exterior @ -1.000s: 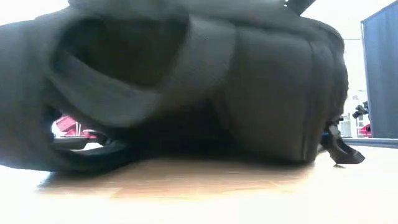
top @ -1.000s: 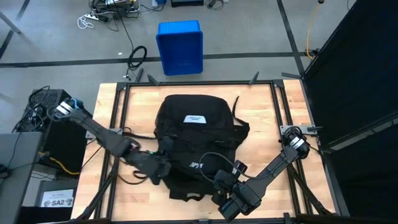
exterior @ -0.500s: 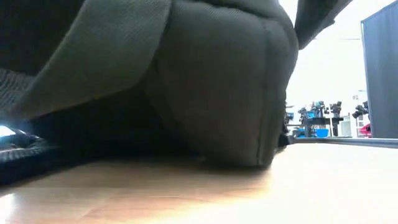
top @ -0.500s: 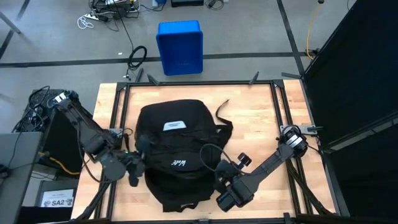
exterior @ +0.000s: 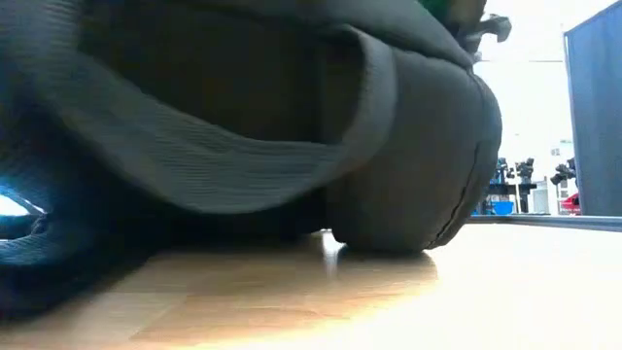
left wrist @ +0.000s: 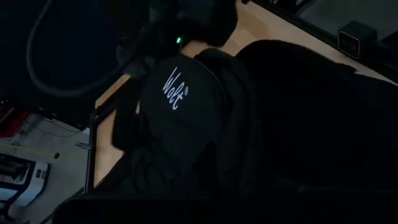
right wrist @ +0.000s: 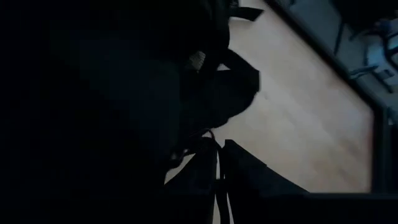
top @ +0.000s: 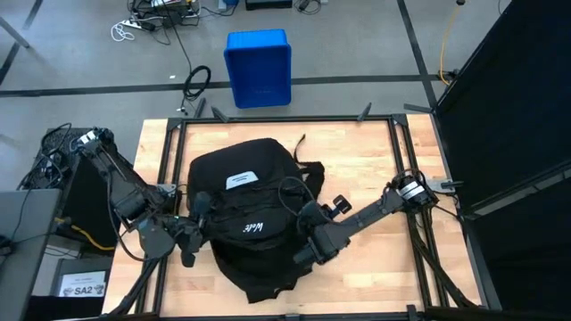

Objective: Unpack backpack
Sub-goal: Open the black backpack

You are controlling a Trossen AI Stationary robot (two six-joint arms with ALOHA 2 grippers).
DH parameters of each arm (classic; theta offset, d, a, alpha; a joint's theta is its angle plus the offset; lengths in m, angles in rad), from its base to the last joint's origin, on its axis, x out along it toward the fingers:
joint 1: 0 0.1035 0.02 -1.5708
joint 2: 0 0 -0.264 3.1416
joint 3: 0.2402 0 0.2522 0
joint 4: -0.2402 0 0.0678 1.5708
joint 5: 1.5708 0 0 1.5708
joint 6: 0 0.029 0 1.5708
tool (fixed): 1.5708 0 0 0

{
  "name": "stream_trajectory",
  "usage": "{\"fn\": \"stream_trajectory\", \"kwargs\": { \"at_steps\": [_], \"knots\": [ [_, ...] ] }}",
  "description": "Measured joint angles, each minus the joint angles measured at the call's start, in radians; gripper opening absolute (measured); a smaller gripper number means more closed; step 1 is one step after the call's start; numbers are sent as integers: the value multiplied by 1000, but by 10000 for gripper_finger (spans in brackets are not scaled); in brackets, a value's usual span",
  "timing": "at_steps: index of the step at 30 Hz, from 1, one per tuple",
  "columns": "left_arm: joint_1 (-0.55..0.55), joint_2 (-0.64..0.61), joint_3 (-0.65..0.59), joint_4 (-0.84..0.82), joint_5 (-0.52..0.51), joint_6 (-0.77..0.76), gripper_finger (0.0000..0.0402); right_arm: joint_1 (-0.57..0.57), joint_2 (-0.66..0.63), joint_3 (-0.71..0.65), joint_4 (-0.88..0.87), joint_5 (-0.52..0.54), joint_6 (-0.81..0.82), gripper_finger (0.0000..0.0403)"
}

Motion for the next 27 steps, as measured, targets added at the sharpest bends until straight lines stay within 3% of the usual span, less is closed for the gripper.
{"fn": "stream_trajectory", "kwargs": {
  "at_steps": [8,14,22,27],
  "knots": [
    [-21,0,0,-41,-4,-35,0,-78,0,-24,7,26,-93,5],
    [-22,0,2,-96,-15,-92,0,-19,-6,88,-19,16,-166,27],
    [-21,0,2,-102,-20,-99,0,76,-8,214,-17,15,-258,114],
    [-21,0,2,-114,-23,-115,0,120,-8,228,-1,34,-215,179]
  ]
}}
